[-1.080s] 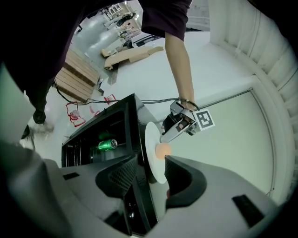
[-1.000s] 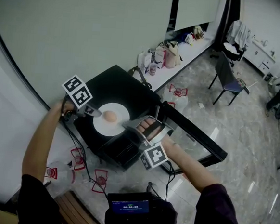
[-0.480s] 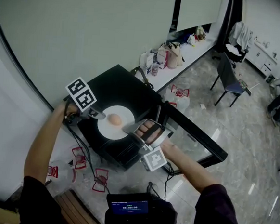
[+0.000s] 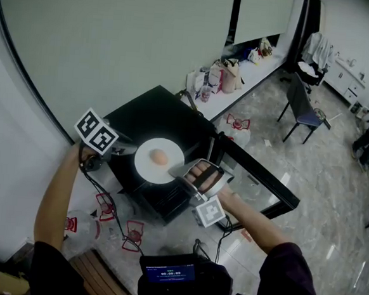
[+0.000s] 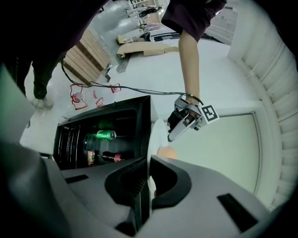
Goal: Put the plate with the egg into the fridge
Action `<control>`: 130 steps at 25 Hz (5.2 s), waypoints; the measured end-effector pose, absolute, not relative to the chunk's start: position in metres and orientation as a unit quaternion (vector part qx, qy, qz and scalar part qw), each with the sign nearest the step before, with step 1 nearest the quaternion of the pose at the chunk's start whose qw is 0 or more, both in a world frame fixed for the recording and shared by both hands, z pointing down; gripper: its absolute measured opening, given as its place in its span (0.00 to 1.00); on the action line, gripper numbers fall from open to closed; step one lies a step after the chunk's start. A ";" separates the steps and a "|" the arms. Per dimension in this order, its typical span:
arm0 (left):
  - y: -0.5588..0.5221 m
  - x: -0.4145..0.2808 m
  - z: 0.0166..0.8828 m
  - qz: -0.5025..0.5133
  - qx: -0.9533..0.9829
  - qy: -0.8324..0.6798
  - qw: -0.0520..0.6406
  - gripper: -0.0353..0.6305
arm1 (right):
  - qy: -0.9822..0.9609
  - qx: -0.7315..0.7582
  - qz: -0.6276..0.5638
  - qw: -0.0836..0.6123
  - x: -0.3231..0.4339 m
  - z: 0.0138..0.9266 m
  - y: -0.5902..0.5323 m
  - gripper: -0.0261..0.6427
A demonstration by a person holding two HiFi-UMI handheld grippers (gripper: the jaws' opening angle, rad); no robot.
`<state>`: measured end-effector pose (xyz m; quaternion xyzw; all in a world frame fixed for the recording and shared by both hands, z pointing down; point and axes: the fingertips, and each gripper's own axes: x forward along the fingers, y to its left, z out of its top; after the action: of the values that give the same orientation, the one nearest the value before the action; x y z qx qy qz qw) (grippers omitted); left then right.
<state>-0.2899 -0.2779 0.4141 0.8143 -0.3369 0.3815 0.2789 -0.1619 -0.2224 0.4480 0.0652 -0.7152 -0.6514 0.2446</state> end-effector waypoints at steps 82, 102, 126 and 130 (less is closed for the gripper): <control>-0.227 -0.189 0.720 0.168 0.679 -0.705 0.119 0.07 | -0.743 -0.101 -0.572 0.332 -0.209 0.812 -0.271 0.07; -0.225 -0.190 0.714 0.164 0.669 -0.714 0.125 0.06 | -0.719 -0.166 -0.509 0.444 -0.199 0.821 -0.290 0.22; -0.201 -0.110 0.579 0.087 0.744 -0.659 0.066 0.06 | -0.936 0.275 -0.155 0.157 -0.060 0.580 -0.239 0.05; -0.189 -0.069 0.544 0.073 0.793 -0.603 0.042 0.06 | -0.929 0.349 -0.079 0.095 -0.011 0.518 -0.215 0.05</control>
<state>-0.0691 -0.1894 0.5436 0.7932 -0.6032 0.0727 0.0420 -0.0108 -0.2146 0.5184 0.3487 -0.9291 -0.0789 0.0951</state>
